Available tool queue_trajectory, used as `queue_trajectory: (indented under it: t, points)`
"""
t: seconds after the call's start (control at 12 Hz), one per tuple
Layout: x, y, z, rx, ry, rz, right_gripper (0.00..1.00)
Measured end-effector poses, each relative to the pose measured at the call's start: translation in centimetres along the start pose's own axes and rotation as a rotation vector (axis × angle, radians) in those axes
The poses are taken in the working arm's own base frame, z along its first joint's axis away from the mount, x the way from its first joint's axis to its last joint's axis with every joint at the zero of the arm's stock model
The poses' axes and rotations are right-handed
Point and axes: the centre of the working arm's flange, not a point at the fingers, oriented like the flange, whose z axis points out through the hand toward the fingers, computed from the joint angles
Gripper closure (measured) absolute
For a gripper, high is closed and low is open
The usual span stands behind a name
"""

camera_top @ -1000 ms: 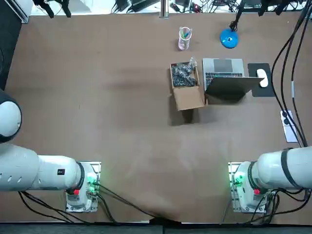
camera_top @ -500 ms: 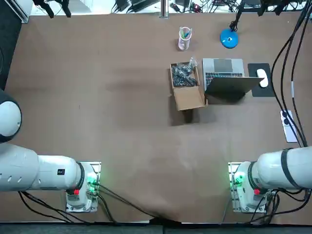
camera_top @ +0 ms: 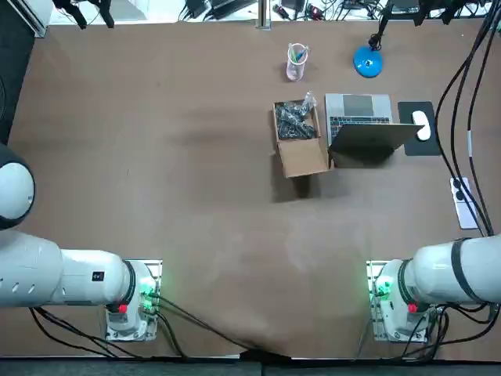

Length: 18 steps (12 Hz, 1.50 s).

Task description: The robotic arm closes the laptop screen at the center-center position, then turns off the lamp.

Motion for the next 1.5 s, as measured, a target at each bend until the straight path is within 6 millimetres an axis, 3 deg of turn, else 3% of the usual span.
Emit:
queue_trajectory:
  t: [1.17, 1.5]
  points:
    - [-0.1, -0.2, -0.1, 0.000, -0.002, -0.004, 0.00]
    - [-1.7, -1.3, 0.0, -0.007, -0.012, -0.022, 0.00]
